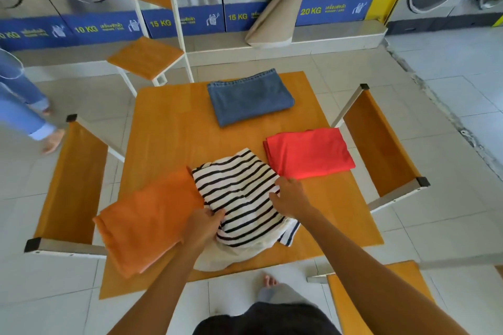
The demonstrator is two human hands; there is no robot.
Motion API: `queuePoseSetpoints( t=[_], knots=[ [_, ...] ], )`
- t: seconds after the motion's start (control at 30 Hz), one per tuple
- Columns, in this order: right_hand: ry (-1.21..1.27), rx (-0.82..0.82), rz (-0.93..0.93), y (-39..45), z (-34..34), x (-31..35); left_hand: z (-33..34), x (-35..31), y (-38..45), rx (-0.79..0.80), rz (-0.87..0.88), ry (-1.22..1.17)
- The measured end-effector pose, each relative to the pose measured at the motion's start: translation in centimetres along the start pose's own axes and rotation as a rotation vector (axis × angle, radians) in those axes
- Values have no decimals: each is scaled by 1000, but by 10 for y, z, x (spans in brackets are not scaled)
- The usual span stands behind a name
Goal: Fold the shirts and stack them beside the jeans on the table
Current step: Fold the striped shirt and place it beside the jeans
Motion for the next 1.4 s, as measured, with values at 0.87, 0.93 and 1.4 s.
queuePoseSetpoints(
  t=[0.87, 0.93, 1.4],
  knots=[
    [81, 162, -330, -32, 24, 42, 41, 54, -80, 24, -151, 116],
    [-62, 329, -383, -50, 48, 56, 48, 47, -79, -14, -104, 90],
    [69, 241, -498, -43, 33, 67, 34, 18, -77, -282, 28, -202]
  ],
)
Point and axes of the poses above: each hand's wrist, its own y-axis towards the middle knuckle, its own z-axis out of the palm, x = y × z, the point moved 4 cm from there along y, towards the middle knuckle, and after that the axes turned 10 degrees about y, right-handed, at the moved point
